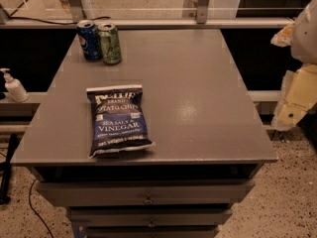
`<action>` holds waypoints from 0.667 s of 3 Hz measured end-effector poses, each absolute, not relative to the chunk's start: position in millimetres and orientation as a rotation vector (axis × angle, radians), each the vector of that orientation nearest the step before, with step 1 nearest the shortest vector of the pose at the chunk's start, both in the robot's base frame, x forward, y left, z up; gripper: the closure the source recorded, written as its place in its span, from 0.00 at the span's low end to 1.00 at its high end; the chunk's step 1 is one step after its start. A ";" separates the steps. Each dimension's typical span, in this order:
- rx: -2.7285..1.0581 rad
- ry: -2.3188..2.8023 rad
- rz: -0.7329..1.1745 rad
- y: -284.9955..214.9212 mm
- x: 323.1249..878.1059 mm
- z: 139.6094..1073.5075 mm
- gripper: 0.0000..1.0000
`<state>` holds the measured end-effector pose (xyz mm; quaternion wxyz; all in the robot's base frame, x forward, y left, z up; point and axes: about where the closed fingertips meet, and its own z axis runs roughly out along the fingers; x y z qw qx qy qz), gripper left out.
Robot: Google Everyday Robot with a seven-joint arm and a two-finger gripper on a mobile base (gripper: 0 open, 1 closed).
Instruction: Knock green can over
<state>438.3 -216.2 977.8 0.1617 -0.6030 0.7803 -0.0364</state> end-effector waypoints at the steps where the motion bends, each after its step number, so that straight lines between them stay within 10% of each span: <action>1: -1.721 2.227 -0.104 -216.2 438.3 977.9 0.00; 2: -1.662 2.211 -0.052 -211.3 450.9 969.3 0.00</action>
Offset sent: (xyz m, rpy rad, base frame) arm 0.0390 0.0130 -0.0300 0.1880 -0.0284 -0.0536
